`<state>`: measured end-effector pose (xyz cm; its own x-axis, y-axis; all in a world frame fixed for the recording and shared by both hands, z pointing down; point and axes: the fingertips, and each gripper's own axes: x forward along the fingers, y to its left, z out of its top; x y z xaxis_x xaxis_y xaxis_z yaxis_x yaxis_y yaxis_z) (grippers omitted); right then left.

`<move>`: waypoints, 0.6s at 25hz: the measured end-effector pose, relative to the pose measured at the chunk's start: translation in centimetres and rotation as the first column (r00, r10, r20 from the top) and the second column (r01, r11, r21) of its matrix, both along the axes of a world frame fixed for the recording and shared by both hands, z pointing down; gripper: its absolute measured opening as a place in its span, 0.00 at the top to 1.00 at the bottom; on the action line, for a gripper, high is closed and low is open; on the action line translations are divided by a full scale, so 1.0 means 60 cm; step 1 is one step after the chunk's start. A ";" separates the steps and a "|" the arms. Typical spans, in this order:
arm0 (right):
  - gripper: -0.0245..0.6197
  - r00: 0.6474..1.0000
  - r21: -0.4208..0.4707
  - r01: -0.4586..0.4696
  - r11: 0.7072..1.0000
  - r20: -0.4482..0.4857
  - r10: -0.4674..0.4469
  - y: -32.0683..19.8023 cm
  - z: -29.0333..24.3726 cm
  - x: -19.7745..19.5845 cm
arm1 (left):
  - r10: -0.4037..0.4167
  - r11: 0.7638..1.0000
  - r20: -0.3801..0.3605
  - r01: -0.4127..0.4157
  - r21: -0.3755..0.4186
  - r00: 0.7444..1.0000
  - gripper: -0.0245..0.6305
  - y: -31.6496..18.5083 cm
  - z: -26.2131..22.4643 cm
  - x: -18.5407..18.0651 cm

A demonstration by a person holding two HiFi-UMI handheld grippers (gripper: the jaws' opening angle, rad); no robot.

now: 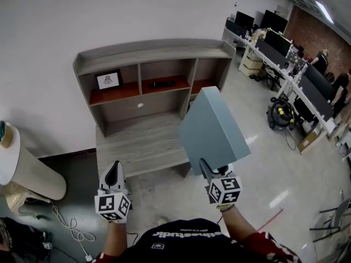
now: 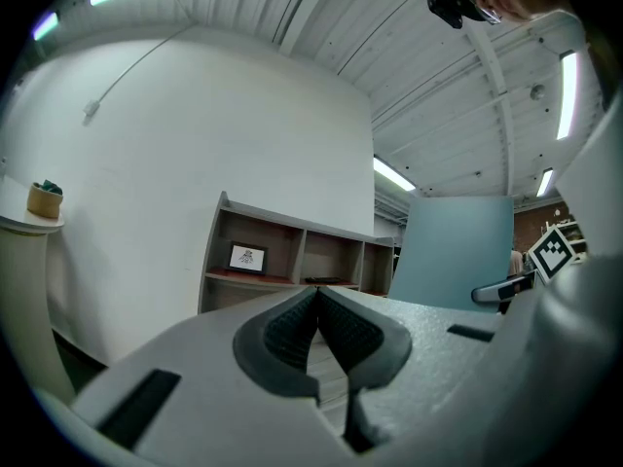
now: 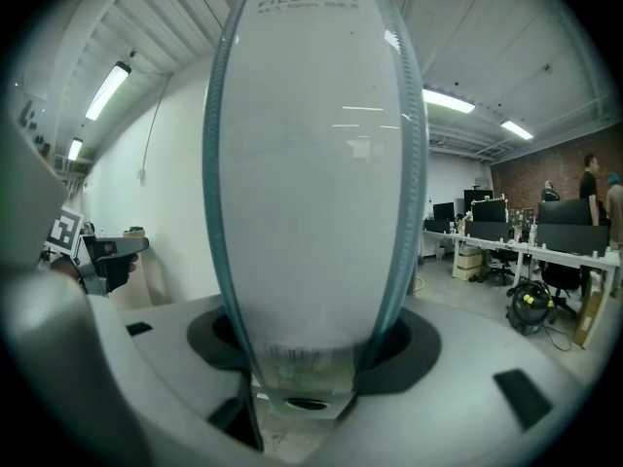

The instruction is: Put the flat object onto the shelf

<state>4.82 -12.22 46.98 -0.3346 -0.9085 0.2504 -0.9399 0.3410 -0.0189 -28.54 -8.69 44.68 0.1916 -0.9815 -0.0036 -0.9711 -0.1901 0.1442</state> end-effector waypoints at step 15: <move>0.53 0.999 -0.017 -0.034 0.999 -0.030 0.033 -0.097 0.044 0.005 | 0.054 0.999 0.034 -0.054 -0.005 0.998 0.95 -0.076 0.015 0.042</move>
<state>5.13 -18.04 49.61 -0.2960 -0.9145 0.2759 -0.9511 0.3090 0.0038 -26.00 -13.23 45.58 0.2442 -0.9697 0.0082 -0.9638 -0.2418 0.1123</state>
